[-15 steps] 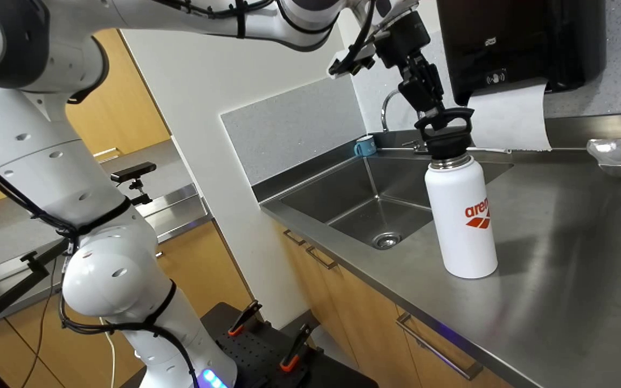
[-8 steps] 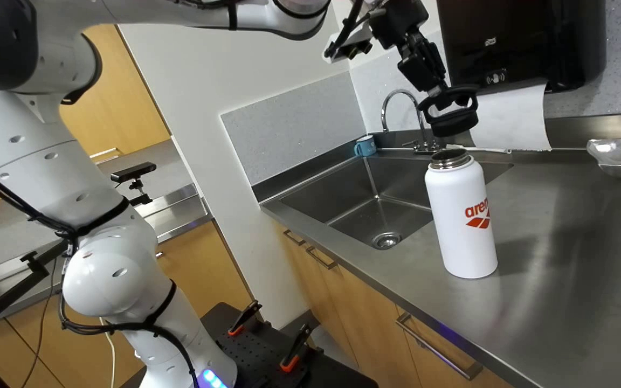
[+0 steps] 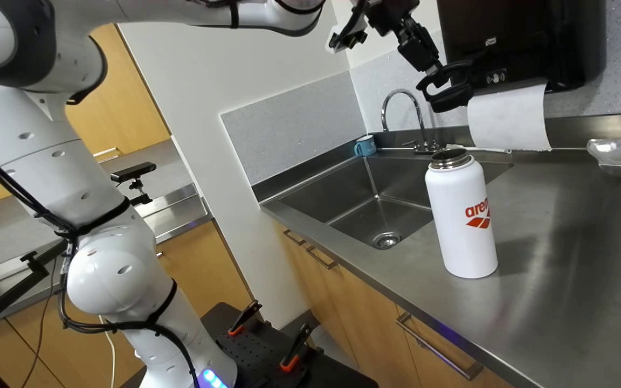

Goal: Put the lid on the counter

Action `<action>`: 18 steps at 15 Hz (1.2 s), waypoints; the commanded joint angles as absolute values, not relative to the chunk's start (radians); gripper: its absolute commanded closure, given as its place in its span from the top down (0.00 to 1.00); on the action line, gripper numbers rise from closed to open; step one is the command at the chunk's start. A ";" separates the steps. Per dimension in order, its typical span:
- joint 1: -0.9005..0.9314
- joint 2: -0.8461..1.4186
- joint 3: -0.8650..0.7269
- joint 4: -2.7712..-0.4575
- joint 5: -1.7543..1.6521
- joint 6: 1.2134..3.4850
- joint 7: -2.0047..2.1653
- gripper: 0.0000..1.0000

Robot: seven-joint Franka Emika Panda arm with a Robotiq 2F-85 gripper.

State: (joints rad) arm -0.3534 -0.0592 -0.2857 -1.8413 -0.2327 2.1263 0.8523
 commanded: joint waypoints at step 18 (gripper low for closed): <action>-0.196 0.431 -0.365 -1.743 -0.320 2.383 1.127 0.05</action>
State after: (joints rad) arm -0.2273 0.4172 -0.3423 -1.7165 -0.3119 2.3411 1.0720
